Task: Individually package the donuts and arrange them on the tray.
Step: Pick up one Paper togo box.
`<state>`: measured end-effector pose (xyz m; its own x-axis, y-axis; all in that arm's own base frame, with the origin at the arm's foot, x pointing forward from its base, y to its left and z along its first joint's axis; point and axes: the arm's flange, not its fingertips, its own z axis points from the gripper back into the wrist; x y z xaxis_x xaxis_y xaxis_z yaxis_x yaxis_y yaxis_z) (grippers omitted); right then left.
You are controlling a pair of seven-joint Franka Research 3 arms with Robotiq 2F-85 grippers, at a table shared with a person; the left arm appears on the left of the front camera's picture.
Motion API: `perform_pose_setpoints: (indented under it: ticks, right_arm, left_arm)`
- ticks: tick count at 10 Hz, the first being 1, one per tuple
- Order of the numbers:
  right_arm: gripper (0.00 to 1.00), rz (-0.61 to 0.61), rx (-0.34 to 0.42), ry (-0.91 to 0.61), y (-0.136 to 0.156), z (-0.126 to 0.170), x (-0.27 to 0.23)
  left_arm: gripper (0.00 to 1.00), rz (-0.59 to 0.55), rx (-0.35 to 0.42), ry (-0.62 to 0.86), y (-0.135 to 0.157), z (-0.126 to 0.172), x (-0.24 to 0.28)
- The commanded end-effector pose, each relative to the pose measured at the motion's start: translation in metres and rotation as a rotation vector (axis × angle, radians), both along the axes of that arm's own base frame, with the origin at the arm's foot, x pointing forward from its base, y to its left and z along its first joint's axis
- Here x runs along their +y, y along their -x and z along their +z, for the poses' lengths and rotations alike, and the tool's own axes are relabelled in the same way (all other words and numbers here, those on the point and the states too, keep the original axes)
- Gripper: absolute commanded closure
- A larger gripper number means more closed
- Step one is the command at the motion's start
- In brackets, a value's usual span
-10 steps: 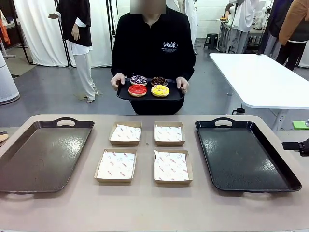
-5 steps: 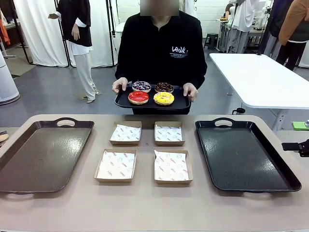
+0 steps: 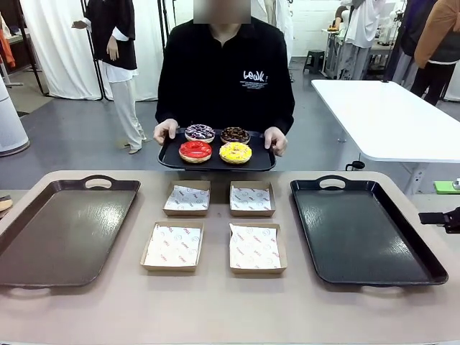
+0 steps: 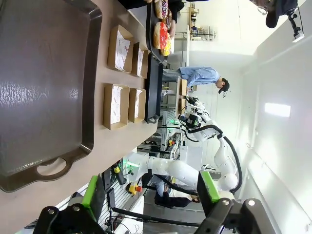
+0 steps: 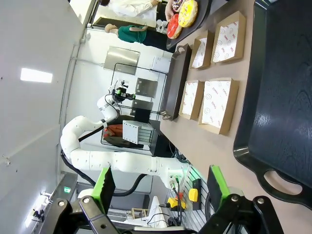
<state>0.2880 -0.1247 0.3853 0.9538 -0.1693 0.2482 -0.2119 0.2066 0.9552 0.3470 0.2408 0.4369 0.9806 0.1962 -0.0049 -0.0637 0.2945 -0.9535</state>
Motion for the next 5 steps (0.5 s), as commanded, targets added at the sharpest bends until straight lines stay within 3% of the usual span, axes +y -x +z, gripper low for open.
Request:
perform_pose_setpoints:
  ticks: [1,5]
  right_arm:
    - [0.0,-0.007,-0.012,-0.011,-0.0004,-0.0004,-0.0013]
    - [0.0,-0.007,-0.012,-0.011,-0.0004,-0.0004,-0.0013]
  left_arm:
    - [0.0,-0.001,0.001,0.011,0.002,0.0015,0.0018]
    - [0.0,-0.001,0.001,0.011,0.002,0.0015,0.0018]
